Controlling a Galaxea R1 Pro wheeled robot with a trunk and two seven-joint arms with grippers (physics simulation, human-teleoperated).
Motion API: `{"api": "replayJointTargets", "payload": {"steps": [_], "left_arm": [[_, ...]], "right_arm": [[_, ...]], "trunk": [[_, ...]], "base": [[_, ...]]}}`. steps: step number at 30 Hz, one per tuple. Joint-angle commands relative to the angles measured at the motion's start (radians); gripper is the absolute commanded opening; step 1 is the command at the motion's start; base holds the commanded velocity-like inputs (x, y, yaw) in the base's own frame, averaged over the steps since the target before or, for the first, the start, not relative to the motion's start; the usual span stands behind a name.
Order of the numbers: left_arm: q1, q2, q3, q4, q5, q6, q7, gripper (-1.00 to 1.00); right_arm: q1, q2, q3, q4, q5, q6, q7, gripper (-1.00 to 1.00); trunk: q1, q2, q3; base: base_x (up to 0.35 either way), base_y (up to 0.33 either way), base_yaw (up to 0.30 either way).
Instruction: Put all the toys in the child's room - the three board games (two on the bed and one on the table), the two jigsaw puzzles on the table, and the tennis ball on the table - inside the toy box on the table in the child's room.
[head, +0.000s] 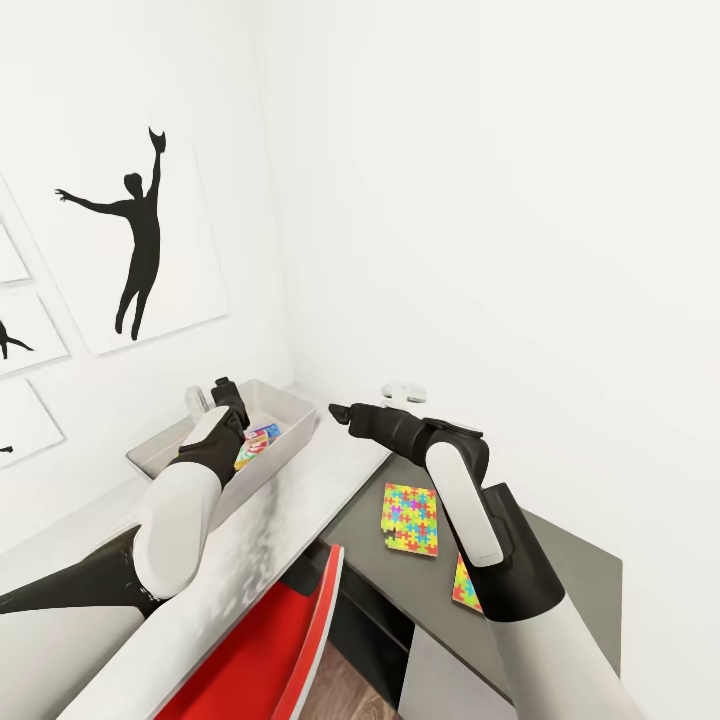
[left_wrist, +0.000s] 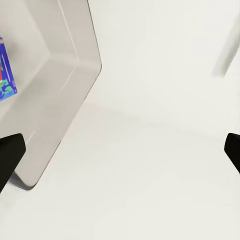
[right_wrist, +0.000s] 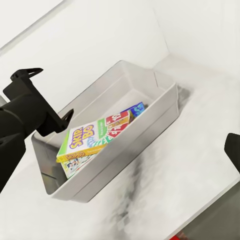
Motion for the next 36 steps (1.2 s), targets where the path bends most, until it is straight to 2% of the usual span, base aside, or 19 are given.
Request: {"api": "replayJointTargets", "payload": {"steps": [1, 15, 24, 36], "left_arm": [[-0.001, 0.000, -0.001, -0.002, 0.008, -0.003, 0.003, 1.00], [-0.001, 0.000, 0.002, -0.005, 0.008, -0.012, 0.003, 1.00], [-0.001, -0.002, 0.003, -0.057, 0.009, -0.013, 0.003, 1.00], [-0.001, -0.003, 0.003, -0.081, 0.009, -0.016, 0.003, 1.00]], "right_arm": [[-0.001, 0.000, 0.000, -0.001, -0.010, 0.002, -0.010, 1.00], [-0.001, 0.000, 0.000, 0.000, -0.010, 0.002, -0.010, 1.00], [-0.001, 0.000, 0.000, 0.000, -0.010, 0.002, -0.010, 1.00], [-0.001, 0.000, 0.000, 0.002, -0.011, 0.001, -0.010, 1.00]], "trunk": [[0.001, -0.002, -0.002], [0.001, -0.002, 0.016], [0.001, -0.002, 0.031], [0.001, -0.002, 0.051]], "base": [[0.000, 0.000, 0.000], [0.000, 0.000, 0.000], [0.000, 0.000, 0.000], [0.000, 0.000, 0.000]]}}
